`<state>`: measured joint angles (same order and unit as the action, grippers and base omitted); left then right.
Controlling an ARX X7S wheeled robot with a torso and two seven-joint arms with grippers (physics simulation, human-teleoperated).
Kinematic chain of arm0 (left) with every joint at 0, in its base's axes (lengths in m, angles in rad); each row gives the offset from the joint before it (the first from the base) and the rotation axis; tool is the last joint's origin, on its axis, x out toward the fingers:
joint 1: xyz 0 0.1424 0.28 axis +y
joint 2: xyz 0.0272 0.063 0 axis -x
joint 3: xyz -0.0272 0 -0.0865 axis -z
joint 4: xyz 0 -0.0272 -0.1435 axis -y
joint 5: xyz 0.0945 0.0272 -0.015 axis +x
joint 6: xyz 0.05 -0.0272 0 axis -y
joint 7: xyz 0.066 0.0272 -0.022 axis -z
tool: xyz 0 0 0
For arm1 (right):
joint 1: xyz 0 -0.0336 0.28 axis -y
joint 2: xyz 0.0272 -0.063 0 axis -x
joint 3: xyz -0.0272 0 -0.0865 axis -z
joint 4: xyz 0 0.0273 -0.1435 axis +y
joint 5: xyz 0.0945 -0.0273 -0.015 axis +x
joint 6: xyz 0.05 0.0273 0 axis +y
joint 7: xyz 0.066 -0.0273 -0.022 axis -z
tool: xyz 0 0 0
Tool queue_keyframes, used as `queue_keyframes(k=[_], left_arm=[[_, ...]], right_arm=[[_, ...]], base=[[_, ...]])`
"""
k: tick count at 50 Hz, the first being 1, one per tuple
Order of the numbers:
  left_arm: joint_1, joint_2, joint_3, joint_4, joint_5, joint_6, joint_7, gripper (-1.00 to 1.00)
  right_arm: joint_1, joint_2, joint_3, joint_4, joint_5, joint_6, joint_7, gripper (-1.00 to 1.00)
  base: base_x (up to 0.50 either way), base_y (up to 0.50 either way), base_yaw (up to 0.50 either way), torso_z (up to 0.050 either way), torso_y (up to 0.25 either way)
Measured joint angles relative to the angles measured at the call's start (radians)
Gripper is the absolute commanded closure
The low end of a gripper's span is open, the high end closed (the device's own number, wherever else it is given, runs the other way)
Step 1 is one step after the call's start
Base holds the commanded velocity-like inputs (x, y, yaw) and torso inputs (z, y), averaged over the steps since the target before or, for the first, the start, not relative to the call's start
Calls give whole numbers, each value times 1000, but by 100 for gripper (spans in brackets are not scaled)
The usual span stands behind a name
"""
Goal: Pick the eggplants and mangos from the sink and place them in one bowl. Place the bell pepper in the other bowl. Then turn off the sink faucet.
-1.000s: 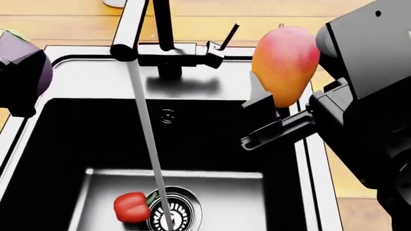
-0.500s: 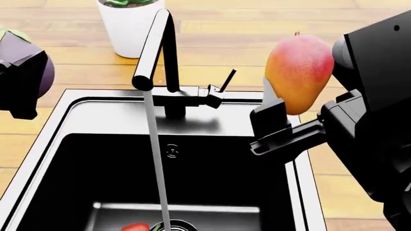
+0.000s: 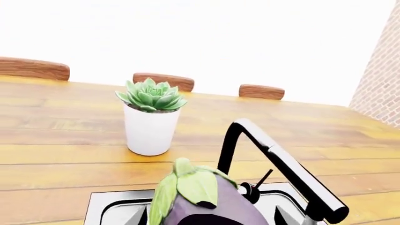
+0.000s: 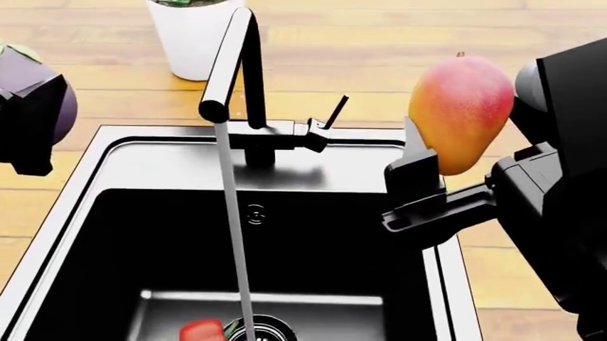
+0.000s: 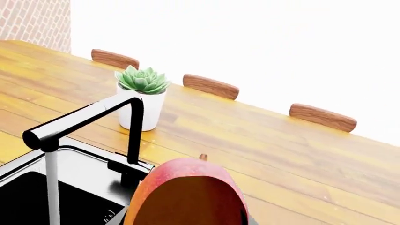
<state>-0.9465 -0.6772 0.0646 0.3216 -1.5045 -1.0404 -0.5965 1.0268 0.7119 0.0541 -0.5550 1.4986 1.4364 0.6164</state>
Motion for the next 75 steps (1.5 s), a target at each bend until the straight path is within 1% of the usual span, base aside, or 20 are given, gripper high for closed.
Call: queue_keyframes(k=[14, 27, 47, 61, 75], left_arm=[[1, -11, -6, 12, -8, 4, -14, 100], [1, -12, -3, 24, -21, 6, -32, 100], [10, -13, -9, 28, -30, 21, -37, 100], [4, 0, 2, 32, -31, 27, -46, 100], [-3, 3, 9, 38, -37, 29, -47, 100]], right_arm=[[-11, 25, 8, -7, 71, -19, 66, 100], [-55, 48, 27, -34, 65, -51, 66, 100], [-91, 79, 45, -49, 113, -85, 113, 100], [-144, 107, 77, -72, 85, -110, 90, 100], [-175, 130, 92, -93, 61, -127, 87, 100]], base=[[-499, -90, 0, 0, 0], [-258, -484, 0, 0, 0], [-124, -500, 0, 0, 0], [23, -500, 0, 0, 0], [315, -464, 0, 0, 0]])
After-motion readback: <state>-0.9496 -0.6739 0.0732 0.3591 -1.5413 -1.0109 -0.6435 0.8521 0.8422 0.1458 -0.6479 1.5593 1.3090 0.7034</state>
